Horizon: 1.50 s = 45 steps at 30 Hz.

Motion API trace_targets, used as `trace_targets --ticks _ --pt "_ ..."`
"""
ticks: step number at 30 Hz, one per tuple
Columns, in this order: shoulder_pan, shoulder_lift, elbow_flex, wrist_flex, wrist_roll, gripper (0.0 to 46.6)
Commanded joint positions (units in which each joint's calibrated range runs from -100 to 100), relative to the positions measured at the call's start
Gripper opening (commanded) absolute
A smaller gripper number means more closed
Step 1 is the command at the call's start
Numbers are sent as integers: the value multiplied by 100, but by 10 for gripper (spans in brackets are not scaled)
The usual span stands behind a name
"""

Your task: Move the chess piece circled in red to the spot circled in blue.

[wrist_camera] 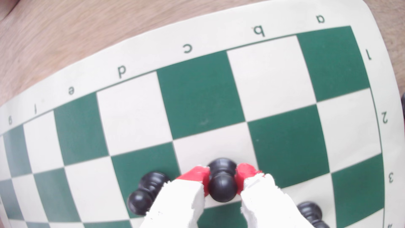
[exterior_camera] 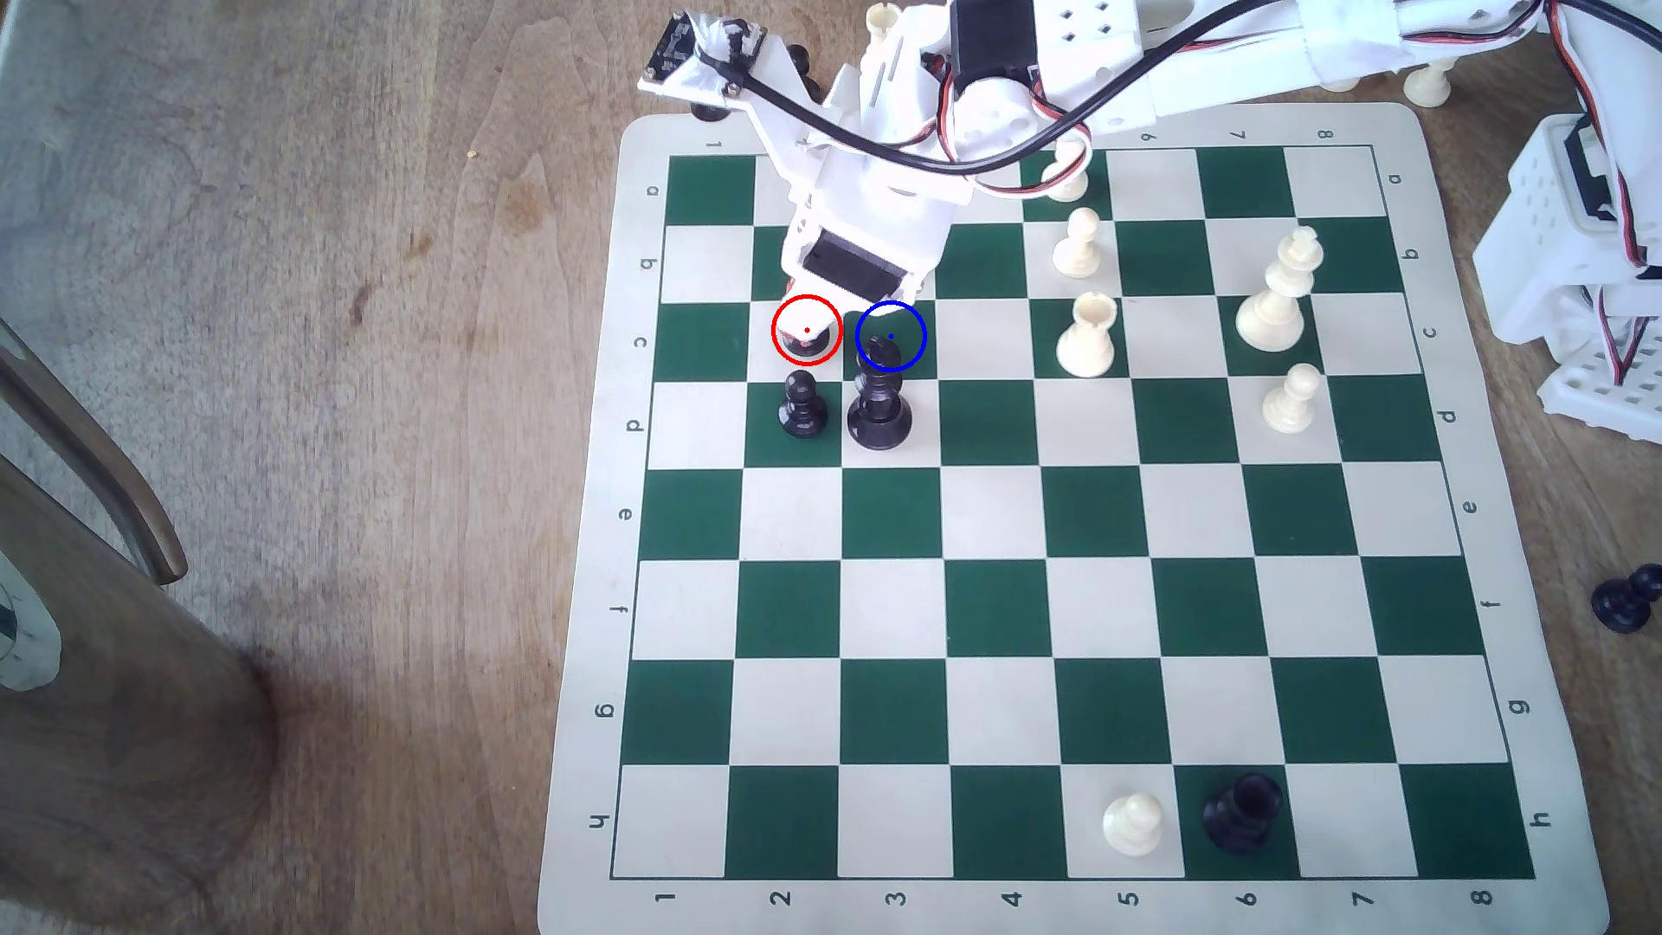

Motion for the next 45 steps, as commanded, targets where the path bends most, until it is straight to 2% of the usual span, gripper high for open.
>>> trace_targets --ticks 1,2,11,25,30,37,45 --pt "37 -133 -25 -56 24 14" --pt "45 -133 -25 -48 24 2" --pt "53 -303 -125 -73 5 2" --pt "155 -1508 -125 288 -54 2" --pt "108 -1992 256 378 -59 3" --pt "-2 -3019 1915 59 -83 3" --pt "-119 -3308 2803 -326 -142 3"
